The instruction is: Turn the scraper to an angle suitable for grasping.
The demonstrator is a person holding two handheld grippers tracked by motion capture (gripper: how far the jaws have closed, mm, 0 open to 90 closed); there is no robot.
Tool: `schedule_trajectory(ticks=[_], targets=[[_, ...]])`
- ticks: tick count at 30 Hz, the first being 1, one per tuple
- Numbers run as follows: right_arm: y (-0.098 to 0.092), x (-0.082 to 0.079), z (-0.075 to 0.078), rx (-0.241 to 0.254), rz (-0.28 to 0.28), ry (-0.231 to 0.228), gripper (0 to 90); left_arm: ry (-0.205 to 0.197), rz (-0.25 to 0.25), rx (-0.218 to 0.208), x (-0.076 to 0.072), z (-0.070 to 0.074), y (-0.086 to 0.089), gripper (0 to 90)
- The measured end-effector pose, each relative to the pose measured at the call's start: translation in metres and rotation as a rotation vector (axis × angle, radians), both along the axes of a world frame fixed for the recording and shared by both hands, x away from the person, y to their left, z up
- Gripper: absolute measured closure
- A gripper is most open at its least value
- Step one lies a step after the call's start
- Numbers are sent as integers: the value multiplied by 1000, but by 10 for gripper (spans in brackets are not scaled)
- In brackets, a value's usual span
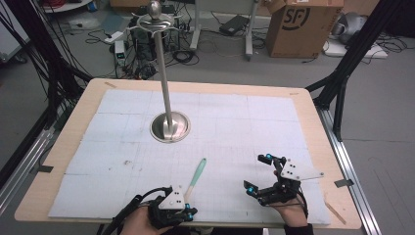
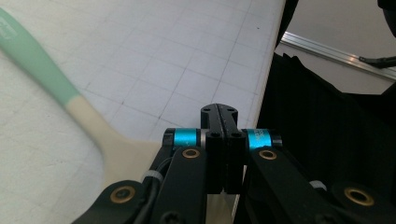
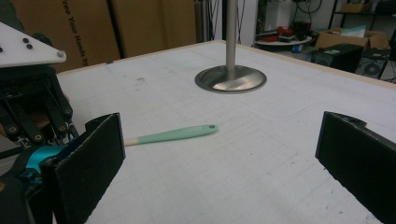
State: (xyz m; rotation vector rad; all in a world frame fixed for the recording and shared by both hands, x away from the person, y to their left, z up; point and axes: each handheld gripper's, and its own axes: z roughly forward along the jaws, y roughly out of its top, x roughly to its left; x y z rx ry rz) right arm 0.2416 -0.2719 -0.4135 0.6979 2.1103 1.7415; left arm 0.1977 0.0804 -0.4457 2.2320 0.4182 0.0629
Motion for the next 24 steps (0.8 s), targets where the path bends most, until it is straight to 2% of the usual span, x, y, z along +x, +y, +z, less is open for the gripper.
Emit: schedule_trajectory(ticks=[2, 6, 12, 16, 19, 21, 24], targets=[[0, 0, 0, 2, -1, 0, 3, 2, 9, 8, 0, 0, 2, 897], [1, 0, 0, 0, 2, 2, 3, -20, 29, 28, 1, 2, 8, 898], [4, 1, -1, -3, 12, 9, 3, -57, 34, 53, -1, 4, 9, 898], [3, 1, -1, -5, 8, -1, 3, -53, 62, 41, 3, 5, 13, 899], [3, 1, -2, -5, 7, 2, 3, -22, 73, 2, 9, 3, 14, 898], [4, 1, -2, -7, 10, 5, 3, -21, 79, -13, 13, 2, 13, 898], [4, 1, -2, -12, 8, 5, 3, -22, 84, -11, 20, 1, 7, 898]])
